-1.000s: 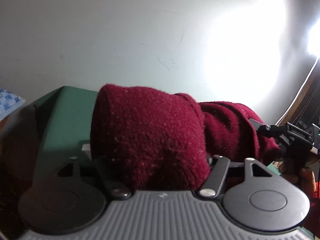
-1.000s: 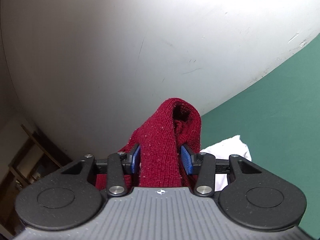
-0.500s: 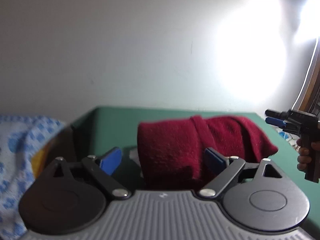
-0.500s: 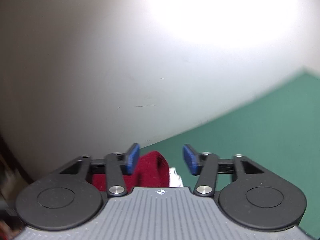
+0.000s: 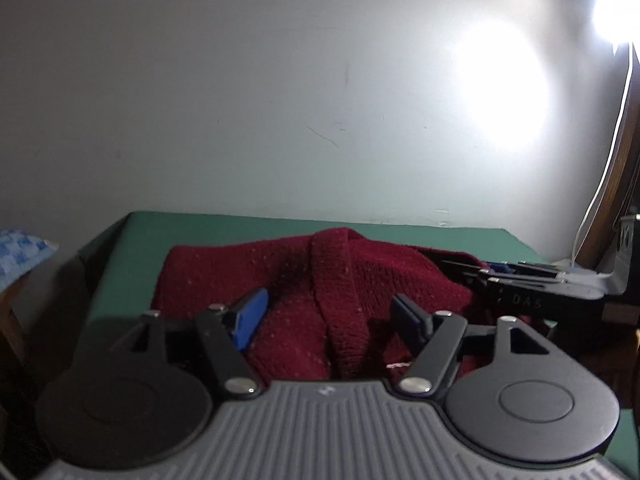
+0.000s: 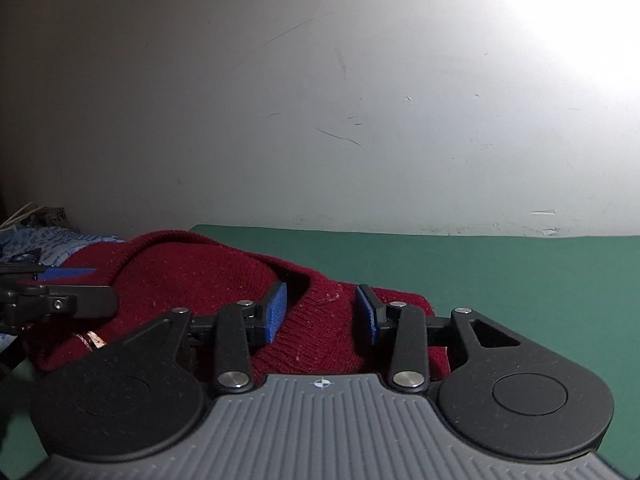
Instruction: Fold clothes
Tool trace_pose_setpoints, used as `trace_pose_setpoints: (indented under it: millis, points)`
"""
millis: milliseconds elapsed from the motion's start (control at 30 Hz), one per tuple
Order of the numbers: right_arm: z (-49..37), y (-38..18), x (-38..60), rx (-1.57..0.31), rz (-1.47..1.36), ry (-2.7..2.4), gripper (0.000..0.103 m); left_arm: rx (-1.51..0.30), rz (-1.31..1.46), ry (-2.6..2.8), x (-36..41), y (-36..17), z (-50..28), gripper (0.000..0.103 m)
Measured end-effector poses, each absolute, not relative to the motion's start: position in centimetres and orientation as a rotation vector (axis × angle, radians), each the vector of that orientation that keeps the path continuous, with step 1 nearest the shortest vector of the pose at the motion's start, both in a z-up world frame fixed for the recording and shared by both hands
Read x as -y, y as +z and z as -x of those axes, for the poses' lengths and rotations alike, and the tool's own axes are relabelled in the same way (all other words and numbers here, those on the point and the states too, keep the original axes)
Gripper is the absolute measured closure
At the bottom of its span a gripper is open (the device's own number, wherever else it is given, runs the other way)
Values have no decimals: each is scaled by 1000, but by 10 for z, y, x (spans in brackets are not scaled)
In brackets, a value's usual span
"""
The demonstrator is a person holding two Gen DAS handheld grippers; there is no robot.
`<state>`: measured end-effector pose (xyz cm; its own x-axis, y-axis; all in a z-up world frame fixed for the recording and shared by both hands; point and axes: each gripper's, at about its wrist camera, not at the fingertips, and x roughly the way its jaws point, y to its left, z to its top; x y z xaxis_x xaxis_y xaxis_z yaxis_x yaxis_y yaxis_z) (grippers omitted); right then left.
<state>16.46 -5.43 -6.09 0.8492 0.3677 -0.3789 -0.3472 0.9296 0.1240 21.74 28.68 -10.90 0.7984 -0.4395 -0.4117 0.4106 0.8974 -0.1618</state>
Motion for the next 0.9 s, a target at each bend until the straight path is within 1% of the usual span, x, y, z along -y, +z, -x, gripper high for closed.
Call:
trace_pose_setpoints:
  millis: [33, 133, 167, 233, 267, 300, 333, 367, 400, 433, 533, 667, 733, 767, 867, 900]
  points:
    - [-168, -63, 61, -418, -85, 382, 64, -443, 26, -447, -282, -111, -214, 30]
    - [-173, -66, 65, -422, -102, 382, 62, -425, -32, -451, -272, -113, -208, 14]
    - [-173, -64, 63, -419, -93, 375, 61, -429, -63, -452, -266, -110, -209, 12]
    - [-173, -56, 70, -415, -71, 382, 60, -437, -133, -448, -255, -100, -204, 14]
    - [-168, -46, 72, -406, -62, 386, 59, -429, -150, -449, -254, -93, -200, 19]
    - [-160, -33, 77, -387, -82, 382, 52, -418, -158, -450, -254, -85, -195, 20]
    - [-149, -21, 85, -357, -130, 367, 46, -404, -138, -447, -257, -76, -186, 18]
    - [-135, -11, 93, -338, -174, 347, 33, -403, -106, -442, -263, -68, -176, 16]
    - [-121, -2, 100, -319, -219, 328, 26, -412, -61, -436, -269, -63, -164, 15]
    - [-107, 3, 106, -339, -238, 313, 26, -425, -14, -428, -275, -61, -149, 14]
    - [-57, -2, 110, -518, -168, 298, 26, -490, 50, -338, -273, -73, -101, 4]
    - [26, -24, 107, -706, -34, 326, 25, -652, 4, -203, -265, -101, -31, 5]
    - [59, -36, 101, -782, -49, 361, 22, -724, -3, -165, -255, -110, 3, 4]
    - [75, -42, 98, -819, -57, 379, 17, -755, -2, -134, -255, -110, 16, 3]
    - [53, -70, 31, -865, -8, 385, 18, -846, 37, -57, -254, -127, 36, 2]
    - [50, -76, 27, -860, 5, 376, 17, -879, 52, -43, -255, -128, 36, 2]
